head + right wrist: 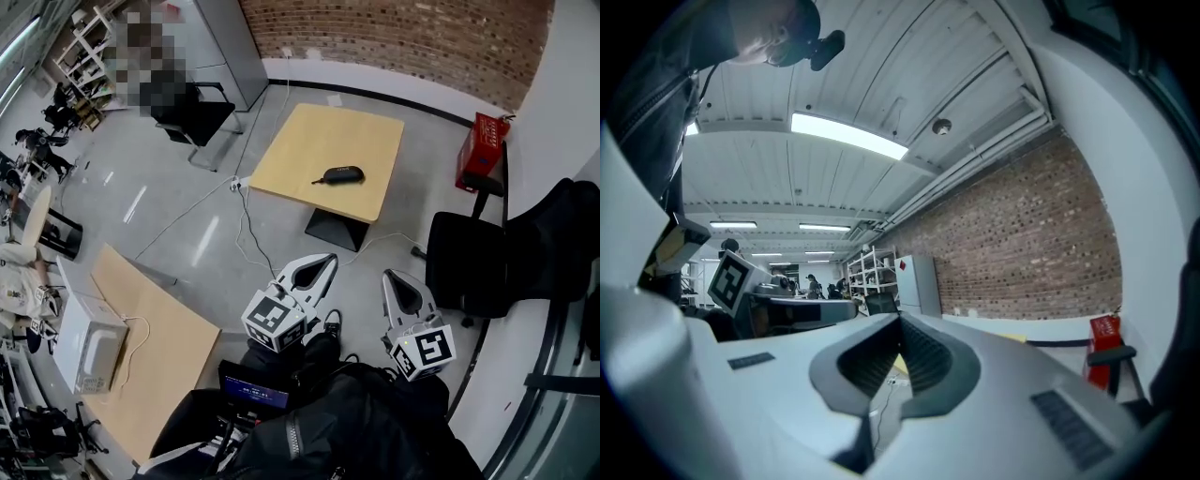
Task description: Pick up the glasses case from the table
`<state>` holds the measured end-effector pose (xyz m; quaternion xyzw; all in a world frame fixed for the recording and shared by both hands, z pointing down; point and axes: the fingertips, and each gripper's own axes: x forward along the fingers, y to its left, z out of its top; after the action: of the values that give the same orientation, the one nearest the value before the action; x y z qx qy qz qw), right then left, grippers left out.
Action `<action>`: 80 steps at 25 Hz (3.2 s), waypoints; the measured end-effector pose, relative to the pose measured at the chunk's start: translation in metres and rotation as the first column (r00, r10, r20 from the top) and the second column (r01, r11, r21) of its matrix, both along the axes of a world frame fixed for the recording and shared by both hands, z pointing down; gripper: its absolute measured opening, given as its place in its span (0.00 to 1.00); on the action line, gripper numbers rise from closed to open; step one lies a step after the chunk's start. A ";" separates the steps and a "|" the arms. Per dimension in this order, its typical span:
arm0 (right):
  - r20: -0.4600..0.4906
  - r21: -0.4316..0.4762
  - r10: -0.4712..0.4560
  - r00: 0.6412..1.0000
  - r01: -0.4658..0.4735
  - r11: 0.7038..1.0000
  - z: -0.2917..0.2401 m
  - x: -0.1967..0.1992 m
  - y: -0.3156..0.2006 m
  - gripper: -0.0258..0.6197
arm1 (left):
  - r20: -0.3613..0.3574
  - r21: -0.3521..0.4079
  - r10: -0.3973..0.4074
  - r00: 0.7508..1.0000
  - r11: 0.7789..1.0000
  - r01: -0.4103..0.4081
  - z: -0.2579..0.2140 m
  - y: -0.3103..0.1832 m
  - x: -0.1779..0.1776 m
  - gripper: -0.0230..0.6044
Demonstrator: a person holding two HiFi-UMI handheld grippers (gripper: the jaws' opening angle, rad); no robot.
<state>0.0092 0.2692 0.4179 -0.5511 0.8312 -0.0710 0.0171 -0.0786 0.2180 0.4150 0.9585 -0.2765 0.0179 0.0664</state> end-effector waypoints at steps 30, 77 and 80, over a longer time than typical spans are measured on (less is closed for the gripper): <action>-0.088 -0.125 0.021 0.996 -0.032 0.992 0.019 -0.049 -0.185 0.05 | 0.102 -0.184 0.244 0.964 0.957 -0.222 0.061 -0.167 -0.010 0.03; 0.034 -0.318 -0.019 0.999 0.029 0.948 0.101 0.110 -0.370 0.05 | 0.456 -0.337 0.099 0.885 0.939 0.069 0.230 -0.374 0.060 0.03; 0.024 -0.346 -0.007 1.000 0.015 0.938 0.111 0.112 -0.382 0.05 | 0.482 -0.352 0.127 0.867 0.934 0.060 0.250 -0.392 0.061 0.03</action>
<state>0.1209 -0.1128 0.5292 -0.5399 0.8087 -0.2223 -0.0712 -0.0180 -0.1738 0.6651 0.8979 -0.2594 0.3150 0.1649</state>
